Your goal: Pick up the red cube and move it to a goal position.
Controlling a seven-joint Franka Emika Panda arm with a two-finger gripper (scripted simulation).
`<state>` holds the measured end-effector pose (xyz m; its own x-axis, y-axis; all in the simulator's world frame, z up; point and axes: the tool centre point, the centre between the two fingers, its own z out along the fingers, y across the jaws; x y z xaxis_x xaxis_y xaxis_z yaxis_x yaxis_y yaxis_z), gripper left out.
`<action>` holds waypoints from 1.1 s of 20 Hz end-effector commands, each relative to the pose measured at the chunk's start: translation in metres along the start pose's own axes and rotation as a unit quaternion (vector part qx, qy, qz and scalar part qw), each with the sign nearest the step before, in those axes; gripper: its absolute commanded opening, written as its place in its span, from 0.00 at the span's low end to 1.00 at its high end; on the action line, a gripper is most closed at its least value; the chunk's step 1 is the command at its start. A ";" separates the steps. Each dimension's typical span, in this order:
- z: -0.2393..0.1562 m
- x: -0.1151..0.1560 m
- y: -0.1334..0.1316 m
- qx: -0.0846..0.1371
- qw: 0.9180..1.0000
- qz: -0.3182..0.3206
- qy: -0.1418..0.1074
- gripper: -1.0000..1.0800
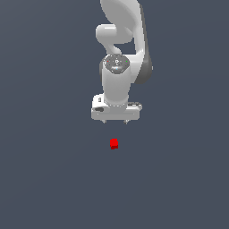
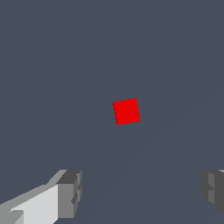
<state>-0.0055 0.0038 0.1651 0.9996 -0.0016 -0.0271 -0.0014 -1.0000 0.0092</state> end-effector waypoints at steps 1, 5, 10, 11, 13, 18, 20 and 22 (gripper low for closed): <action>0.000 0.000 0.000 0.000 1.000 0.000 0.000 0.96; 0.005 0.001 0.000 0.000 1.000 -0.003 0.000 0.96; 0.023 0.007 0.002 0.001 1.000 -0.015 0.002 0.96; 0.029 0.008 0.002 0.001 1.000 -0.018 0.003 0.96; 0.041 0.012 0.003 0.001 1.000 -0.026 0.004 0.96; 0.079 0.023 0.004 0.002 0.999 -0.050 0.008 0.96; 0.095 0.028 0.005 0.003 0.998 -0.060 0.009 0.96; 0.108 0.033 0.005 0.003 0.998 -0.068 0.010 0.96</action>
<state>0.0210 -0.0023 0.0669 0.9926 0.1207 -0.0102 0.1207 -0.9927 0.0017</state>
